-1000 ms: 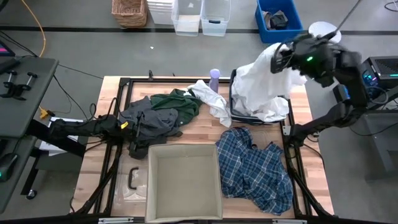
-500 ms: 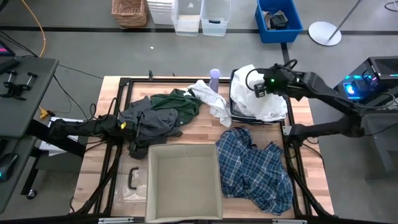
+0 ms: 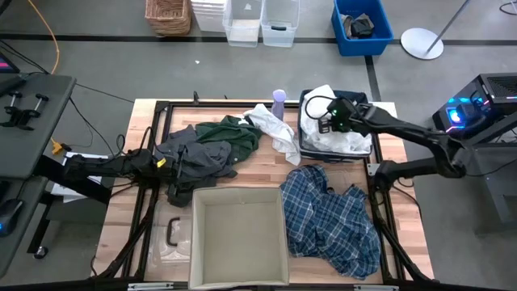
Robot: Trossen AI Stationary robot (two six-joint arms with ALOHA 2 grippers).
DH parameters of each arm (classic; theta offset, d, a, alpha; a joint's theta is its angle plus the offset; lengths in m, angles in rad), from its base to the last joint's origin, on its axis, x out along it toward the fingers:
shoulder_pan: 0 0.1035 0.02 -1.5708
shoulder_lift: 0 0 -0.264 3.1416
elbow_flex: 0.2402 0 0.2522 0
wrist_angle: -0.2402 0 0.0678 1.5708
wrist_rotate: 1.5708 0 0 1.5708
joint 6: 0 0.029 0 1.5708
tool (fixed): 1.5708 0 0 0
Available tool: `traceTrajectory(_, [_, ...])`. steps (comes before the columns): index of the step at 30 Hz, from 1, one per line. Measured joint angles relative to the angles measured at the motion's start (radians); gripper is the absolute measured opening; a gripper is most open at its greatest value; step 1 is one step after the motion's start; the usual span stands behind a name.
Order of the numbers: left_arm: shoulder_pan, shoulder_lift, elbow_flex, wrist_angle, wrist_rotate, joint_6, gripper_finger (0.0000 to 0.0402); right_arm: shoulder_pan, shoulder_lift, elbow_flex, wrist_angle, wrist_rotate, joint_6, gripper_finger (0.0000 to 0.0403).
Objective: Sort clothes
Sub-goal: Put the white shirt into the blue bin
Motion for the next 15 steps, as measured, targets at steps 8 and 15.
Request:
traceTrajectory(8, [0.0, 0.0, 0.0, 0.0, 0.0, 0.0, 0.0235, -0.037, 0.074, -0.229, 0.2, -0.104, 0.082, 0.0005])
traceTrajectory(15, [0.0, 0.0, 0.0, 0.0, 0.0, 0.0, 0.0235, -0.01, 0.067, -0.27, 0.221, -0.142, 0.107, 0.0013])
